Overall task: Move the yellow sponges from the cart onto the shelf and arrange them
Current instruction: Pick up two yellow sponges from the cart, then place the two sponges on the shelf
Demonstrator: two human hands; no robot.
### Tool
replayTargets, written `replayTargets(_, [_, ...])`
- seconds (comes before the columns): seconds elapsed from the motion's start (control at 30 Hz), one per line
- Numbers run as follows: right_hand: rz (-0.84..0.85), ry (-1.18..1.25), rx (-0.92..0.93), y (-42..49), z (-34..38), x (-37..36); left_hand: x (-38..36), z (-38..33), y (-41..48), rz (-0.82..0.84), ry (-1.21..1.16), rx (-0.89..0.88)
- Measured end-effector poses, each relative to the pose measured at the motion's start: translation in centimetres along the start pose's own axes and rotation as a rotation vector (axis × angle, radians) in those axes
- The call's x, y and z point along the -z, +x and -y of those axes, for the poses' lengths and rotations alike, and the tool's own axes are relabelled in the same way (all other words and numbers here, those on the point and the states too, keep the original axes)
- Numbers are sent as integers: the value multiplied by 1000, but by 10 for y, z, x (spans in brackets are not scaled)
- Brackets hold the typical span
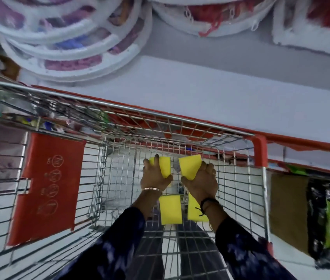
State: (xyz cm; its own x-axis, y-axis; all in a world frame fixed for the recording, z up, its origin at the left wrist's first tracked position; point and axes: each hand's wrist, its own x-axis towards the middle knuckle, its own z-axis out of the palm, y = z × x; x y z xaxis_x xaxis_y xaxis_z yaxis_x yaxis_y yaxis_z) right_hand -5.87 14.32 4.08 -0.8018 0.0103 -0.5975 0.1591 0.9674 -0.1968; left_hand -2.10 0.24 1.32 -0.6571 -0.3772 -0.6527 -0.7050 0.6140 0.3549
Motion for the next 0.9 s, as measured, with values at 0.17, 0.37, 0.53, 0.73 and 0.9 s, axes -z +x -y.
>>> replayTargets(0.17, [-57, 85, 39, -41, 12, 50, 48, -23, -45, -29, 21, -72])
replayTargets(0.37, [-182, 101, 112, -92, 23, 135, 120, -62, -100, -92, 140, -111])
replayTargets(0.53, [-255, 143, 180, -131, 34, 216, 185, -97, -146, -195, 101, -196])
replayTargets(0.73, [-362, 142, 276, -176, 49, 311, 267, -152, -211, -293, 130, -312])
replayTargets(0.9, [-460, 186, 372, -193, 59, 374, 324, -196, -247, -444, 121, -392])
